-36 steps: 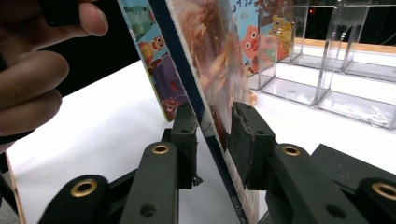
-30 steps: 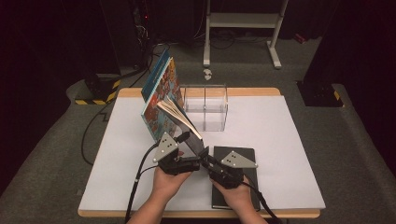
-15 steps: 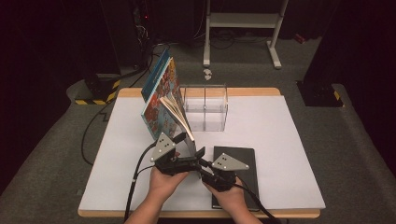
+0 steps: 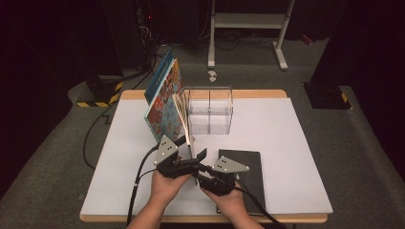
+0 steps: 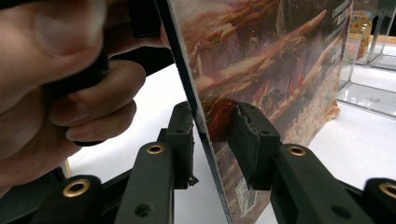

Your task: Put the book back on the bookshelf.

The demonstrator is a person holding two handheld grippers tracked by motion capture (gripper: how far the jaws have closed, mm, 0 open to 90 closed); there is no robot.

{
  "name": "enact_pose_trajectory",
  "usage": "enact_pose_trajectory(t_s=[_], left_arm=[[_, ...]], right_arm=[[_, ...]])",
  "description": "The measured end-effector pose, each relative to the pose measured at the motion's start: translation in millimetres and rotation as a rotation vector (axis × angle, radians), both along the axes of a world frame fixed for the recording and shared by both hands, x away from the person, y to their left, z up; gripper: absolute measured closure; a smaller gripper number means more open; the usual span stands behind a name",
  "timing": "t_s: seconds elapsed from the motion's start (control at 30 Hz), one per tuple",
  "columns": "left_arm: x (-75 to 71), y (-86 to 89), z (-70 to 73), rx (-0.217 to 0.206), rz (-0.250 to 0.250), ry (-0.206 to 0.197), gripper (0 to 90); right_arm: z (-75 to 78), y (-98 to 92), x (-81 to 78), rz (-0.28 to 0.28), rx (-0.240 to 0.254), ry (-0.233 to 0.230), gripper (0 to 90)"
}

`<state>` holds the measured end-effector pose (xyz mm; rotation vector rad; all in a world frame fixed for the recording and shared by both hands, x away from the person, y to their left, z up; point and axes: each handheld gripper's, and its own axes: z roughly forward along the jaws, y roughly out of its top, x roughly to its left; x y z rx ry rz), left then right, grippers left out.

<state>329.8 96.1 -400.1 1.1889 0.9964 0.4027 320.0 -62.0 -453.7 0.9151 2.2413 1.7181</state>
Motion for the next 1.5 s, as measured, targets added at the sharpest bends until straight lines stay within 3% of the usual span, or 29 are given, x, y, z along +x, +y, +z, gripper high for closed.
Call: enact_pose_trajectory(t_s=[0.23,0.47,0.5,0.6,0.63,0.7,0.83,0.97,1.03,1.1,1.3,1.37,1.5], left_arm=[[-2.3,-1.2,-5.2,0.036,0.025,-0.023,30.7],[-4.1,-0.5,-5.7,0.047,0.037,-0.038,33.1],[-4.8,-0.1,-5.4,0.052,0.040,-0.038,33.5],[-5.4,0.7,-5.0,0.059,0.042,-0.037,34.8],[-6.4,1.8,-4.5,0.065,0.045,-0.037,35.7],[-7.5,3.6,-4.1,0.078,0.046,-0.039,37.1],[-9.6,5.5,-2.7,0.098,0.059,-0.036,41.2],[-11.1,6.5,-0.3,0.122,0.067,-0.027,45.8],[-12.0,7.2,0.7,0.142,0.072,-0.026,48.6],[-12.8,8.1,2.1,0.152,0.077,-0.020,51.7],[-14.7,9.9,6.3,0.208,0.097,-0.020,61.7],[-15.5,11.0,7.2,0.214,0.111,-0.035,66.4],[-14.1,16.3,9.2,0.205,0.125,-0.029,75.9]], right_arm=[[1.0,-3.9,-1.7,0.005,-0.004,-0.003,64.2],[5.3,-18.5,-11.9,0.000,-0.043,-0.034,58.8],[9.1,-32.7,-17.5,-0.019,-0.047,-0.057,56.4],[12.8,-44.8,-19.4,-0.048,-0.050,-0.078,55.1],[18.1,-66.6,-17.8,-0.105,-0.075,-0.114,54.9],[20.5,-85.7,-13.7,-0.153,-0.108,-0.145,55.1],[18.1,-128.6,-3.3,-0.283,-0.145,-0.167,56.2],[4.8,-158.5,1.1,-0.369,-0.100,-0.146,57.7],[-0.6,-164.9,3.3,-0.374,-0.120,-0.136,58.0],[-4.4,-171.0,4.9,-0.379,-0.102,-0.114,58.2],[-8.5,-175.9,8.7,-0.370,-0.070,-0.080,58.5],[-8.6,-175.4,8.6,-0.366,-0.068,-0.080,58.6],[-8.8,-174.5,8.6,-0.364,-0.066,-0.078,58.6]])
